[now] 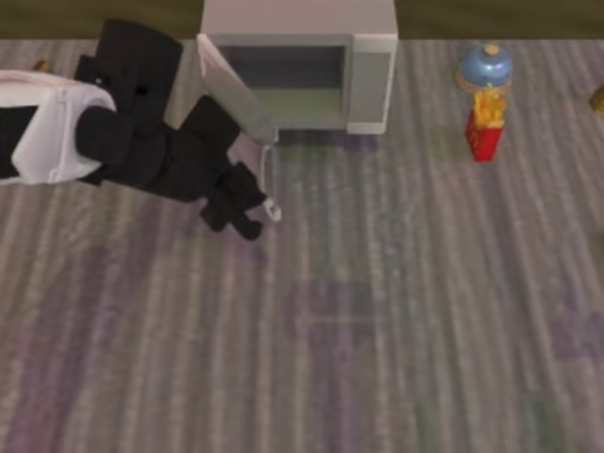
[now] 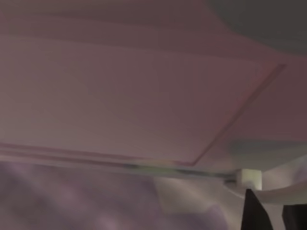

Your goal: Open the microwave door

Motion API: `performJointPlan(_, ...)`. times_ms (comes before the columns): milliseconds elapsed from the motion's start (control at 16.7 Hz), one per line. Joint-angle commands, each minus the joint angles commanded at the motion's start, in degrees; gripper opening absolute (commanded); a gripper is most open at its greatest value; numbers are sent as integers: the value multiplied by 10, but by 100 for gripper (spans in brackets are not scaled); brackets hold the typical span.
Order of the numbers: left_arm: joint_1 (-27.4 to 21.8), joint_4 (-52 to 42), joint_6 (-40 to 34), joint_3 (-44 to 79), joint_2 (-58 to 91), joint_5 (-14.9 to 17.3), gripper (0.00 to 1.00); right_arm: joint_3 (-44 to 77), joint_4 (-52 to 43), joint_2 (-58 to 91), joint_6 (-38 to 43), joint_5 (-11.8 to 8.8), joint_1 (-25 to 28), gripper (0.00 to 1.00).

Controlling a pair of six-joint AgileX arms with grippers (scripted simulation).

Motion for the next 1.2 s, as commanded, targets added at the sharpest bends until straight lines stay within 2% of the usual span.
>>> performJointPlan(600, 0, 0, 0, 0, 0, 0, 0, 0, 0, 0, 0, 0, 0, 100)
performJointPlan(1200, 19, -23, 48, 3, 0, 30, 0, 0, 0, 0, 0, 0, 0, 100)
